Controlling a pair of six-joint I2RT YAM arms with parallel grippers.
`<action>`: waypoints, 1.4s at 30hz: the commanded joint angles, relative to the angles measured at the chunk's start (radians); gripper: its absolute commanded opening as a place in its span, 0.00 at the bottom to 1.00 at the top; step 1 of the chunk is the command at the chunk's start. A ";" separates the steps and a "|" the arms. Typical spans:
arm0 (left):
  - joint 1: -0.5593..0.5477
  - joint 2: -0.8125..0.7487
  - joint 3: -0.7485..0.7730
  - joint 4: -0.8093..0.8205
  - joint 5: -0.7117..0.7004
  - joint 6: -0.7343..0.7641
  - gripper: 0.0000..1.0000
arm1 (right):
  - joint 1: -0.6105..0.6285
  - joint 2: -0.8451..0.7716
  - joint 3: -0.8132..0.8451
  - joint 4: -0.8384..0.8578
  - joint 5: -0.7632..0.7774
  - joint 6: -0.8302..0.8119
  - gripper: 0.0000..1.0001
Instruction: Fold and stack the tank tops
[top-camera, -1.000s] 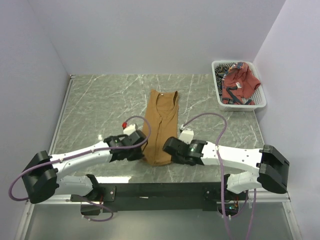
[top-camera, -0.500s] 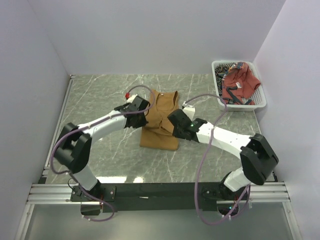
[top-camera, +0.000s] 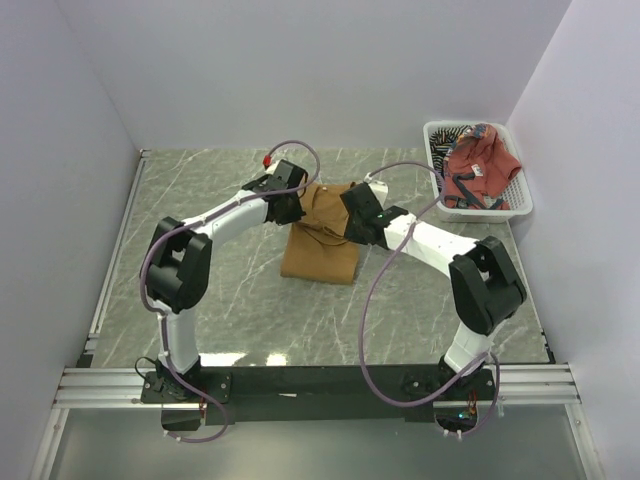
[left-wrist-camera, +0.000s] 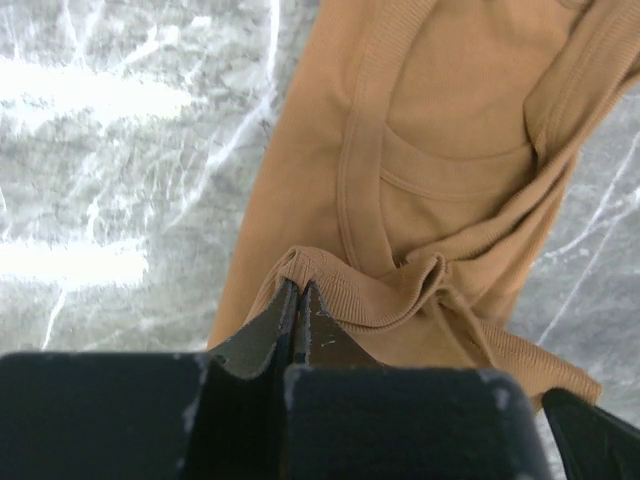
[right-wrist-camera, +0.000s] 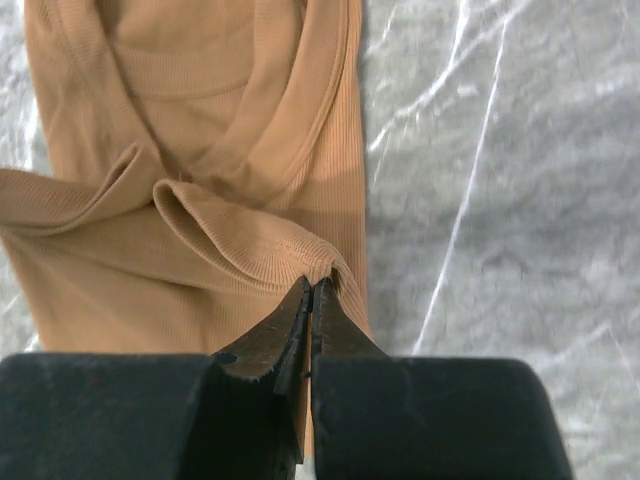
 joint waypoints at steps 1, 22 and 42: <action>0.020 0.017 0.054 0.016 0.015 0.033 0.01 | -0.025 0.043 0.062 0.038 -0.023 -0.031 0.00; 0.078 -0.096 -0.025 0.131 0.052 -0.017 0.56 | -0.074 0.055 0.158 0.035 -0.019 -0.073 0.54; -0.112 -0.282 -0.579 0.175 0.052 -0.257 0.17 | 0.162 0.018 -0.189 0.095 -0.063 0.045 0.41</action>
